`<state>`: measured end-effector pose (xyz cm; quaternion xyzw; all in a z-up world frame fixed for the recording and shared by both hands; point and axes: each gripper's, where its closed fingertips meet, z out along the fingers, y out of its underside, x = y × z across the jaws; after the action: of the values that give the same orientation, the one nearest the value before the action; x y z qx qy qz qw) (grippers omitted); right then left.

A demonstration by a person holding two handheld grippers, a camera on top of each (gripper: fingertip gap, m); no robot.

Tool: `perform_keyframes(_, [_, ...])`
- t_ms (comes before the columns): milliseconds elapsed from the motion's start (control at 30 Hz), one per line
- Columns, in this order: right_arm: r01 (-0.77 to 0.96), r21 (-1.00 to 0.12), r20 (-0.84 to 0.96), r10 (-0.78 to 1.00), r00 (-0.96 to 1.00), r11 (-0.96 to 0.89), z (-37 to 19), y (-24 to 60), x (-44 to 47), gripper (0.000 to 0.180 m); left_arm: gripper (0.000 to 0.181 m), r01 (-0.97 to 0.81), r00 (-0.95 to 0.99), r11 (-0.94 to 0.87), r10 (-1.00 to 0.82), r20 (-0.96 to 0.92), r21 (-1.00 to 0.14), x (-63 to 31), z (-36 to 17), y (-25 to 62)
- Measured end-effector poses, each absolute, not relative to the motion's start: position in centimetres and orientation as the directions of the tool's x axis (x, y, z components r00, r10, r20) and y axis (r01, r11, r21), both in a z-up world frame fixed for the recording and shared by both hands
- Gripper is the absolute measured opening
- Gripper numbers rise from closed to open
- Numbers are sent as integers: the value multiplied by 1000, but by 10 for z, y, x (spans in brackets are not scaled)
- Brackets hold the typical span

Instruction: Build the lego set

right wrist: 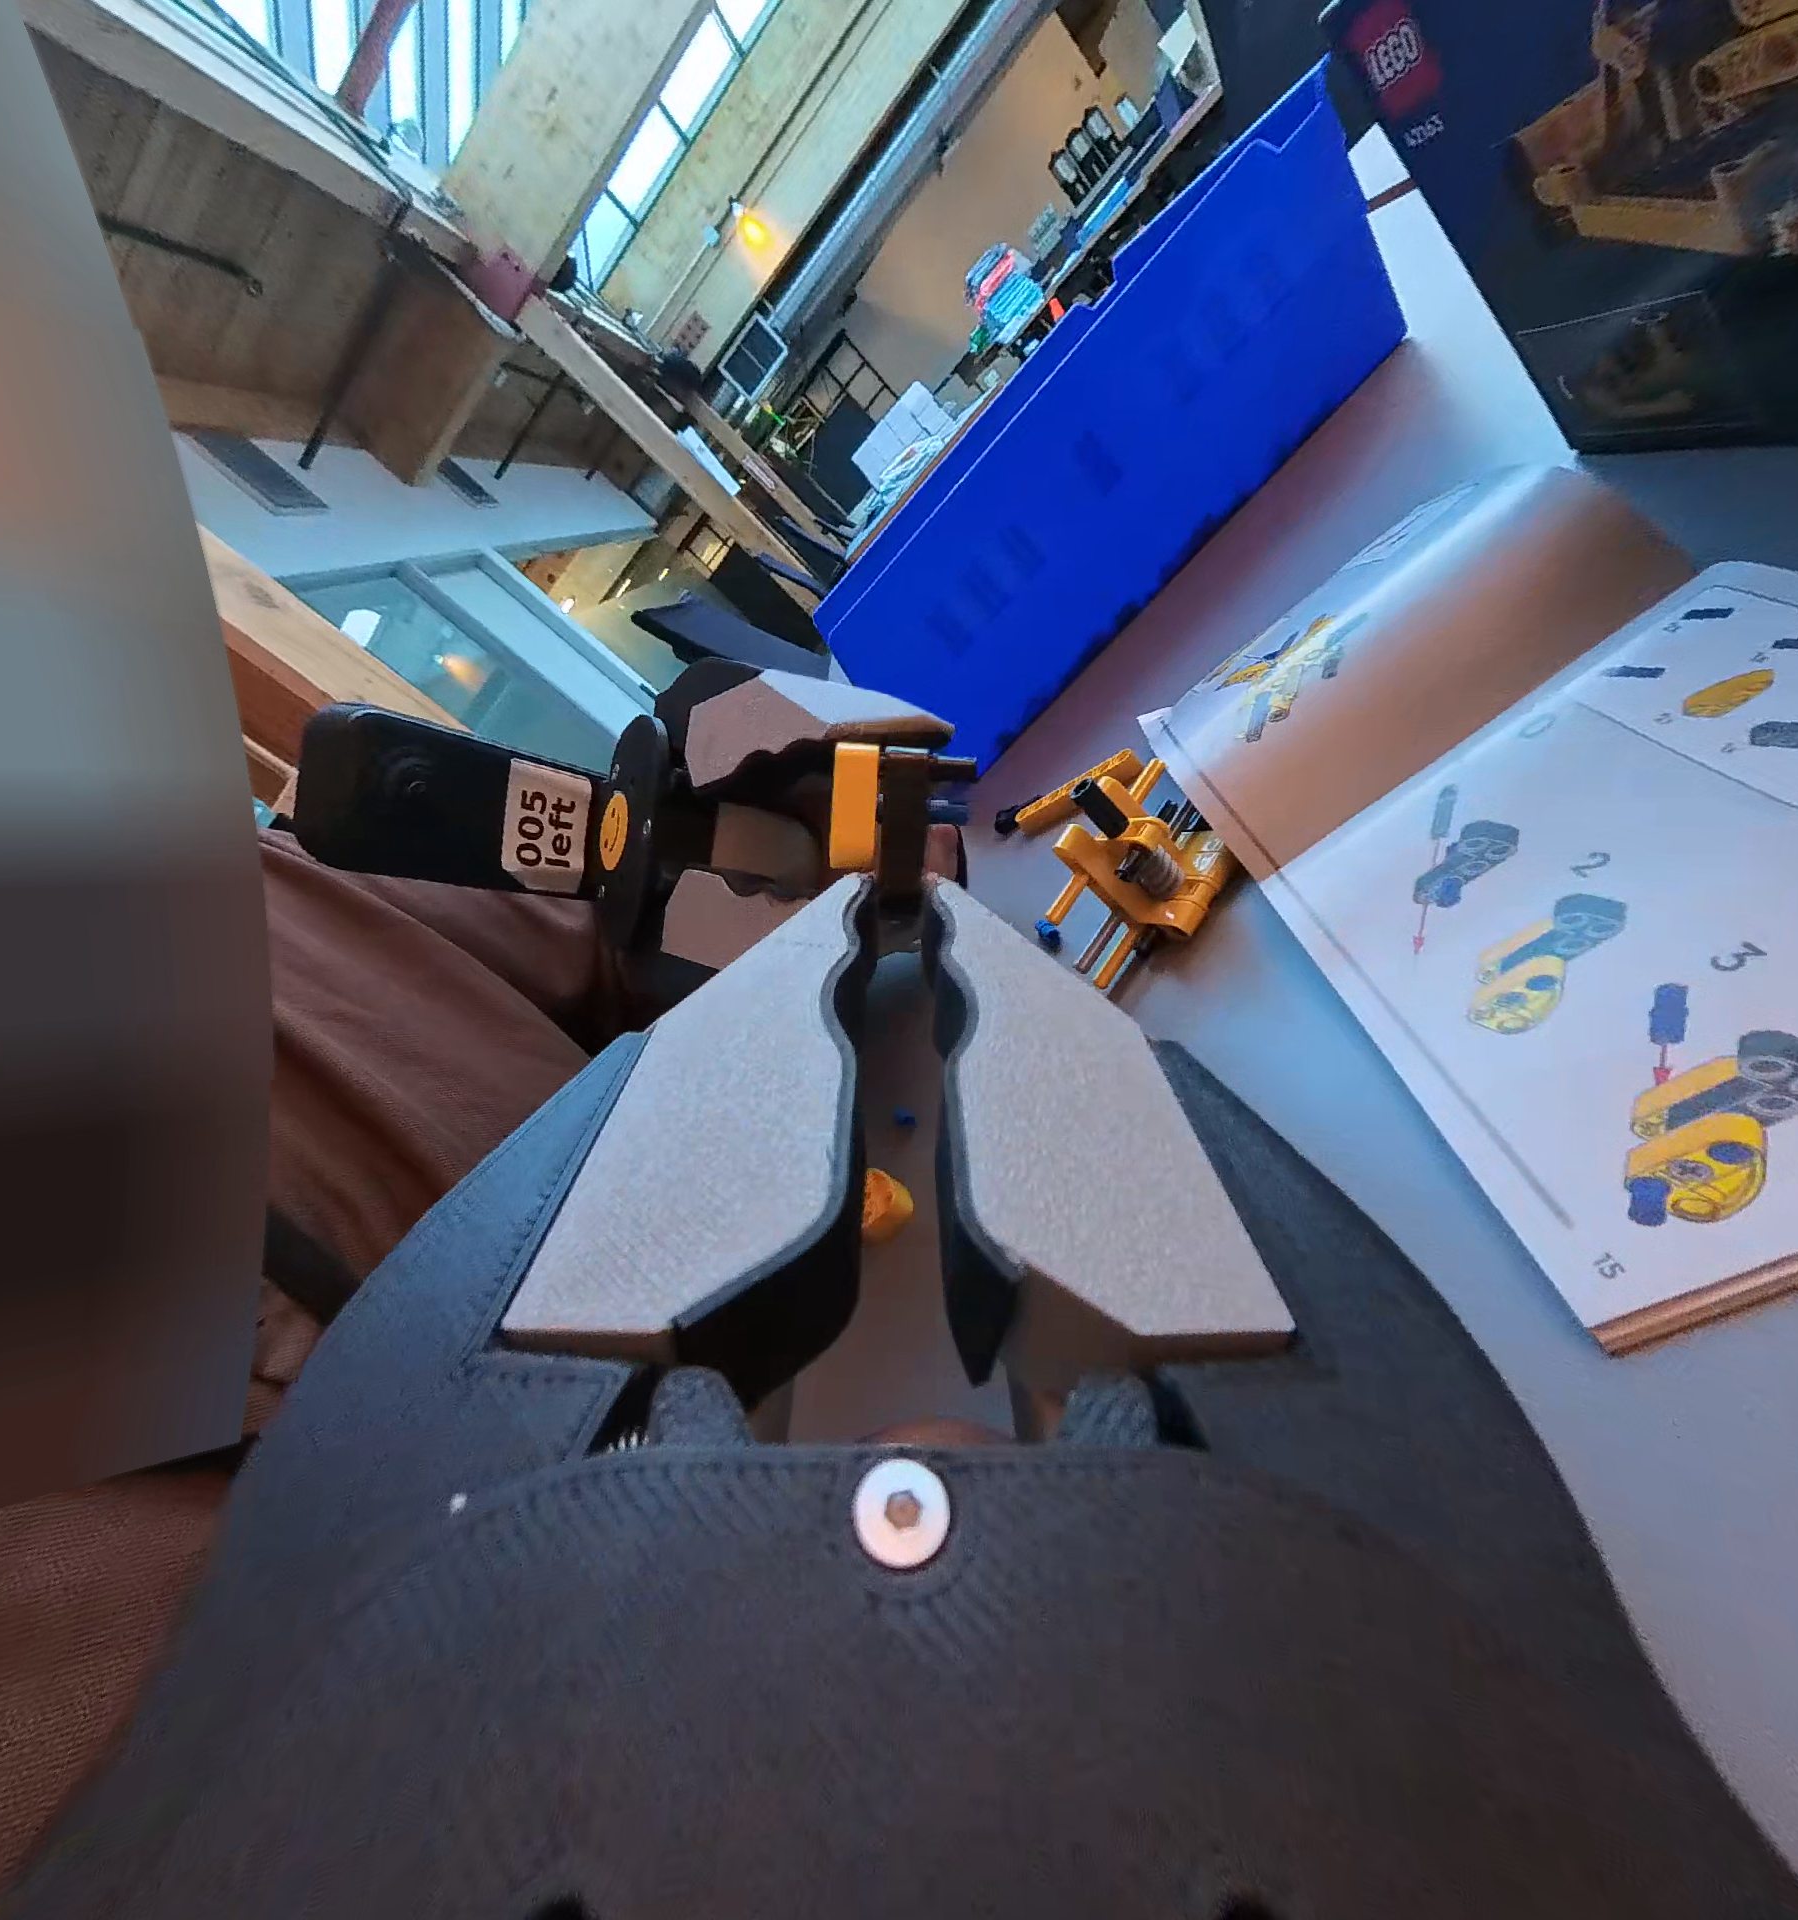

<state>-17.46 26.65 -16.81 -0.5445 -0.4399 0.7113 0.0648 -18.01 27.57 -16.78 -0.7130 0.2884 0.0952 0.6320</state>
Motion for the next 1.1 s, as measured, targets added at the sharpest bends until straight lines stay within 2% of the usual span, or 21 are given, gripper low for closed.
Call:
perform_keyframes(333, [422,-673,-739,546,-394,-607,-172,265,-174,4,32,-510,817,-13,-320,-480,-860,-177,-165,270])
perform_keyframes(400, [446,-670,-742,547,-388,-593,-176,262,-173,4,20,-493,820,21,-323,-473,-870,-175,-158,268])
perform_keyframes(767, [497,-640,-767,518,-378,-586,-181,257,-172,4,18,-482,813,-29,-386,-435,-876,-174,-168,267])
perform_keyframes(1100, [493,-670,-740,547,-391,-555,-180,256,-172,7,17,-286,861,-143,-473,-188,-948,-177,-173,267])
